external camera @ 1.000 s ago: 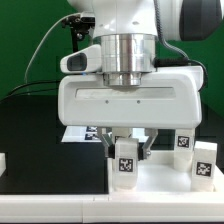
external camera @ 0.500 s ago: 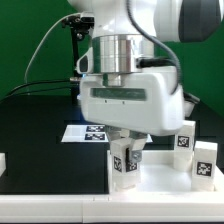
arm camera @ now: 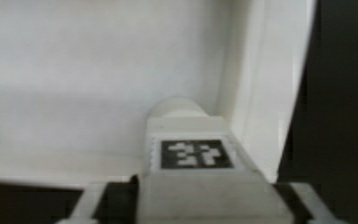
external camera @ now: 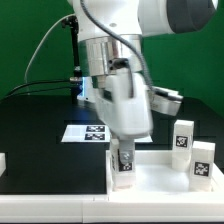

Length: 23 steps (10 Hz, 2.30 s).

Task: Assemble square table

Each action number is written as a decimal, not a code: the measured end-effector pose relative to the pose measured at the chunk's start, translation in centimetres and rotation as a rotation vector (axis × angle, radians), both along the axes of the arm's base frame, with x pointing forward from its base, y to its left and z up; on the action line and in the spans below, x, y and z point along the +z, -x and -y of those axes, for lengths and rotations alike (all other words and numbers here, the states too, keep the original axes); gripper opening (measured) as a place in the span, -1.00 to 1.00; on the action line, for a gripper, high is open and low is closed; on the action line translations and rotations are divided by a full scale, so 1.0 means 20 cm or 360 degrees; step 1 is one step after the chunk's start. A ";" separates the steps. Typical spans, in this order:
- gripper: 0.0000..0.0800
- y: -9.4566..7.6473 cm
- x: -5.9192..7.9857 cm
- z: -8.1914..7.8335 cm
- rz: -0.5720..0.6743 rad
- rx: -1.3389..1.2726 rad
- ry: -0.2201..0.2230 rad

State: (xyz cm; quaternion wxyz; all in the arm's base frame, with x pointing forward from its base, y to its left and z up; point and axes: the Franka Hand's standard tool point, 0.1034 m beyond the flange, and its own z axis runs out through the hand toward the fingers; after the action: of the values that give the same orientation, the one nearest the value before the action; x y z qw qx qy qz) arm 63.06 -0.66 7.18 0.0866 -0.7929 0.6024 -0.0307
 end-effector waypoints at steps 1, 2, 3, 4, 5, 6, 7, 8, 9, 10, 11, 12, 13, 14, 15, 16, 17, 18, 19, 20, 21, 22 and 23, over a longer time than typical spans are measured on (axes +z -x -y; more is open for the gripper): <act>0.12 0.01 0.00 -0.02 0.0008 0.0412 0.0070; 0.12 0.02 0.01 -0.02 0.0028 0.0744 0.0084; 0.45 0.02 0.01 0.00 0.0027 0.0833 0.0084; 0.60 0.02 0.01 0.00 0.0032 0.0928 0.0113; 0.60 0.02 0.01 0.01 0.0036 0.1036 0.0135; 0.62 0.02 0.01 0.02 0.0037 0.1080 0.0146; 0.62 0.02 0.01 0.03 0.0052 0.1333 0.0188; 0.62 0.00 0.03 0.02 0.0079 0.1760 0.0217; 0.62 0.00 0.04 0.01 0.0077 0.2028 0.0181; 0.62 -0.01 0.04 0.02 0.0075 0.1975 0.0181; 0.35 -0.01 0.03 0.02 0.0067 0.1932 0.0176; 0.01 -0.01 0.03 0.02 0.0065 0.1938 0.0178; 0.01 -0.01 0.03 0.02 0.0049 0.1809 0.0164; -0.29 -0.01 0.03 0.02 0.0031 0.1676 0.0150; -0.29 -0.01 0.03 0.02 0.0025 0.1630 0.0145; -0.29 -0.01 0.03 0.01 0.0016 0.1436 0.0151; -0.29 -0.01 0.03 -0.02 0.0009 0.1233 0.0173; -0.29 -0.01 0.03 -0.03 -0.0010 0.0996 0.0196; -0.29 -0.01 0.03 -0.03 -0.0021 0.0760 0.0181; -0.29 -0.01 0.02 -0.03 -0.0030 0.0408 0.0144; -0.29 -0.01 0.02 -0.03 -0.0023 0.0076 0.0123; -0.29 -0.01 0.03 -0.03 -0.0020 -0.0226 0.0071; -0.29 -0.01 0.02 -0.03 -0.0029 -0.0345 0.0052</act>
Offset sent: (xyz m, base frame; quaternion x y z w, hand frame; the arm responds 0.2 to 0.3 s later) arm 0.0000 0.0000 0.0000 0.0000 0.0000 -0.1296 0.9916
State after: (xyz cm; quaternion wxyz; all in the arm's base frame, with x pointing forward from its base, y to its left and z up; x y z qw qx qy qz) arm 63.18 -0.10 7.67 0.0645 -0.7246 0.6848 -0.0425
